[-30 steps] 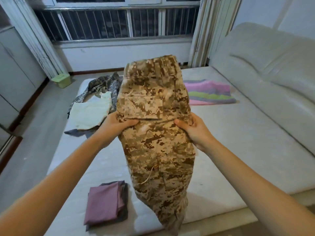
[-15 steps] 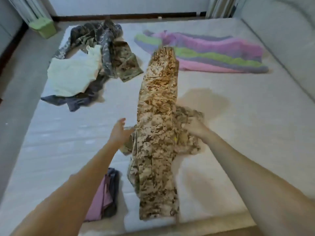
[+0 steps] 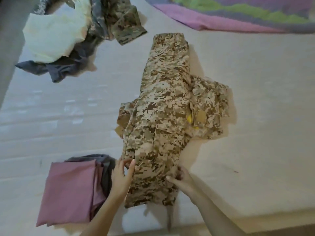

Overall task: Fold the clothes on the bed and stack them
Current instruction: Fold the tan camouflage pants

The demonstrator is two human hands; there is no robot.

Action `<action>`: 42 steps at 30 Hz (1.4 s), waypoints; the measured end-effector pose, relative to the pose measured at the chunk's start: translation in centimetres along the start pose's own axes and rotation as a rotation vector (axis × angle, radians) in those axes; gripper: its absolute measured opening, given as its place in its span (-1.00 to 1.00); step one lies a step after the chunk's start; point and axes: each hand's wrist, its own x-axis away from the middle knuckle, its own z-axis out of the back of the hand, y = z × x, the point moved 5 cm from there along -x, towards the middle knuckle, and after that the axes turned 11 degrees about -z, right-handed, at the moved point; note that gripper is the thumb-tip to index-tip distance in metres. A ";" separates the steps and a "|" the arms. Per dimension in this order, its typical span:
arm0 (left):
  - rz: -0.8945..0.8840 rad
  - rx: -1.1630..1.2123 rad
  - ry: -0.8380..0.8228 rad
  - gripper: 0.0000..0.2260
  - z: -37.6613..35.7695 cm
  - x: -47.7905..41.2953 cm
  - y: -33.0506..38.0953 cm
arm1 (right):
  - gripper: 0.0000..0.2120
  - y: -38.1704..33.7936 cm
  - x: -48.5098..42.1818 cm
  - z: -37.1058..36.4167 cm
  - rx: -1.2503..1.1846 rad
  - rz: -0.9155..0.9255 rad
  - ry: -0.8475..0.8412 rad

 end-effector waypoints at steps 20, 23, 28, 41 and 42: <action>0.219 0.665 -0.420 -0.73 3.5 8.3 23.1 | -0.39 -9.6 23.8 5.3 -0.532 0.244 -0.347; 0.301 0.728 -0.475 -0.56 2.1 12.0 21.3 | -0.40 -6.8 25.2 5.9 -0.440 0.089 -0.374; 0.579 0.452 -0.227 -0.52 1.1 17.7 9.9 | -0.50 2.6 23.5 3.3 -0.188 -0.209 -0.109; 0.547 0.457 -0.092 -0.61 0.3 19.6 8.4 | -0.68 3.2 26.2 3.5 0.206 0.177 -0.078; 0.543 0.470 -0.065 -0.54 0.3 19.7 8.0 | -0.65 2.6 27.0 3.2 0.204 0.144 -0.161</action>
